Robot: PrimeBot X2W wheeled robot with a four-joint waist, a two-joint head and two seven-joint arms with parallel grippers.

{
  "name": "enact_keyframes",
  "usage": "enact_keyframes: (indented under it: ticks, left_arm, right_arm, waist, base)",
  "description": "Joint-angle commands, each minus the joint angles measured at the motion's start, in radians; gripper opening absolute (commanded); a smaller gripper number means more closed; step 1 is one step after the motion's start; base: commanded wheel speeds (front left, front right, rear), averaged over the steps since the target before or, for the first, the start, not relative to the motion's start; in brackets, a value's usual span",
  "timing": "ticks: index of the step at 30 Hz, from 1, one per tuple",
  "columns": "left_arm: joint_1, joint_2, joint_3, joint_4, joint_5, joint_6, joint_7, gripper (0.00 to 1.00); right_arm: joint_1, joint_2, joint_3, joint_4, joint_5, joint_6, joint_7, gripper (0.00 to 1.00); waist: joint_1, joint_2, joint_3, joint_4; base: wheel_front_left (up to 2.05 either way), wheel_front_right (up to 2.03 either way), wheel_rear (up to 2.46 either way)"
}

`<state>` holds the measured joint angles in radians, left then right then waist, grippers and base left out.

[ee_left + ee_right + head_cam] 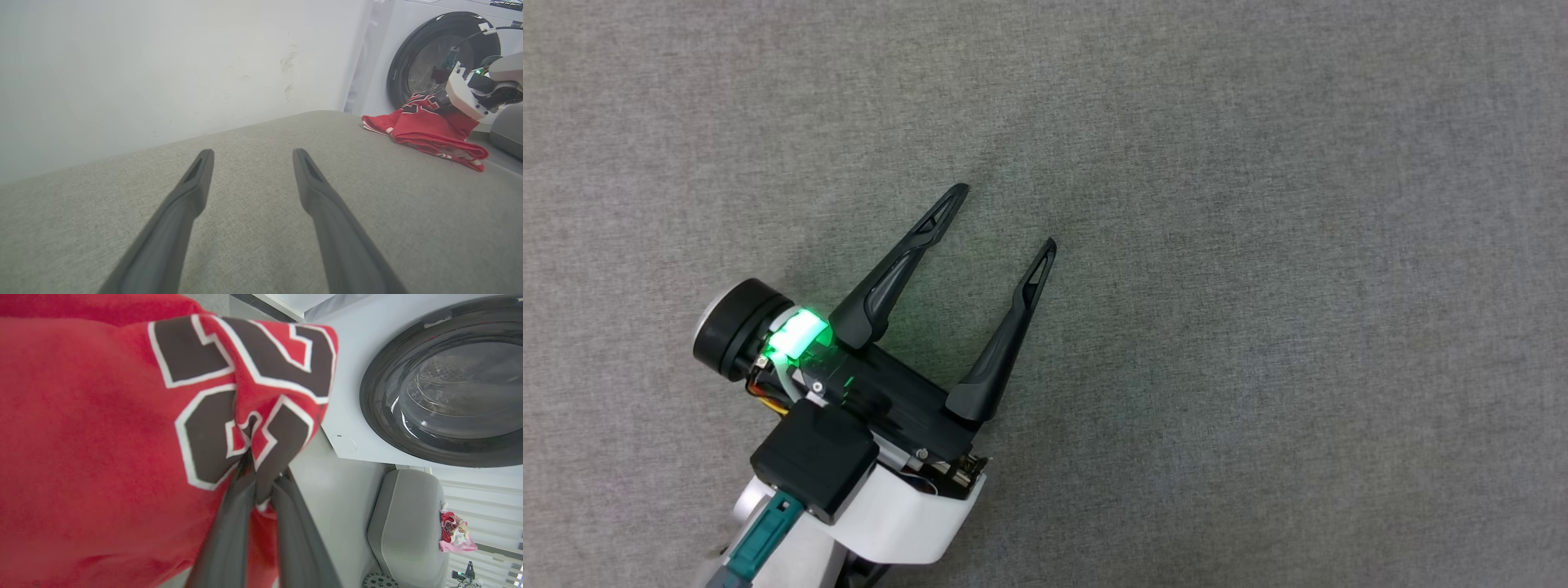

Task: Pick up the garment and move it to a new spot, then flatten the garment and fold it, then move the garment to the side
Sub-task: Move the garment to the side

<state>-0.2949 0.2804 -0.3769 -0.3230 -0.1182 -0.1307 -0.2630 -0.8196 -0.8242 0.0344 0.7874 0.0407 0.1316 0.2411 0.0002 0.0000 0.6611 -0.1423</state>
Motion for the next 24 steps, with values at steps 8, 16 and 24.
enact_keyframes:
  ticks: [8,16,24]
  left_arm:
    - [-0.010,-0.025,0.004,0.022,-0.009,0.003,-0.002,1.00]
    - [0.027,-0.073,0.045,0.103,-0.028,0.006,-0.002,1.00]
    - [0.104,-0.134,0.136,0.192,-0.050,0.007,-0.002,1.00]
  right_arm:
    - [-0.039,0.037,-0.082,0.094,-0.111,-0.002,-0.058,1.00]
    - [-0.047,0.044,-0.069,0.139,-0.135,-0.002,-0.107,1.00]
    - [-0.009,0.127,0.011,0.070,0.005,-0.002,-0.276,1.00]
  waist:
    - [-0.0002,0.0000,-0.047,0.020]
    - [-0.0002,0.0000,-0.180,0.056]
    - [-0.0002,0.0000,-0.355,0.112]
  base:
    - [0.00,0.00,0.00]
    - [0.00,0.00,0.00]
    - [0.00,0.00,0.00]
